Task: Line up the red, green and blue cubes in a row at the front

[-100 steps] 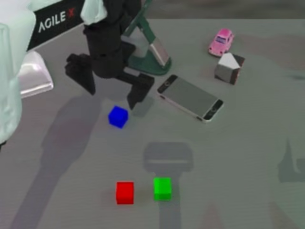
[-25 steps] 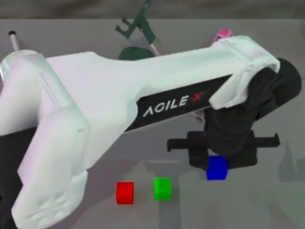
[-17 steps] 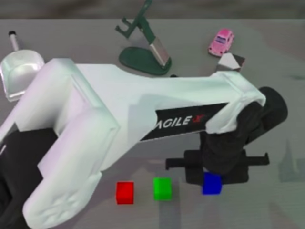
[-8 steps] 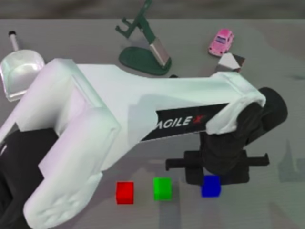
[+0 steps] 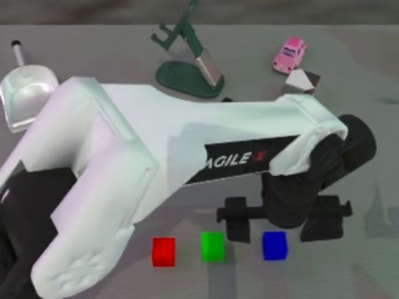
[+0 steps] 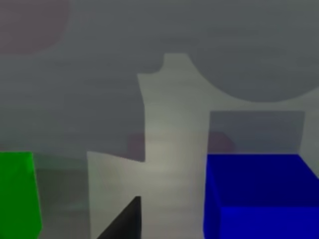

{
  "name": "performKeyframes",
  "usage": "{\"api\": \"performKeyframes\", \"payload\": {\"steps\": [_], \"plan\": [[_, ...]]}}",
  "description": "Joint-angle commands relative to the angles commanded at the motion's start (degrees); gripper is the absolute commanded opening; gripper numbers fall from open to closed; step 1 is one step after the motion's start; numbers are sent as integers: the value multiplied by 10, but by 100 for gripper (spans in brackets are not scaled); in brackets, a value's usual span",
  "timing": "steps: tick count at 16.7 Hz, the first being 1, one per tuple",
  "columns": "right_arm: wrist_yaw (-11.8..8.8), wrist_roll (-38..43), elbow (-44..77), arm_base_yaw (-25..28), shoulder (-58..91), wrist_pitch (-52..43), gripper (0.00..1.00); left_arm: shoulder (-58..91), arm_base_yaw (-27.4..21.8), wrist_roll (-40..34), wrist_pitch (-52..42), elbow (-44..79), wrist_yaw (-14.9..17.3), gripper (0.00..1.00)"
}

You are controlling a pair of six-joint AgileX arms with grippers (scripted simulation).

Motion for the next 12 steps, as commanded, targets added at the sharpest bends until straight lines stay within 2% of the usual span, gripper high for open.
{"api": "performKeyframes", "payload": {"steps": [8,12], "plan": [[0,0,0,0,0,0,100,0,1,0,-2,2,0,100],[0,0,0,0,0,0,100,-12,1,-2,-70,54,0,100]]}}
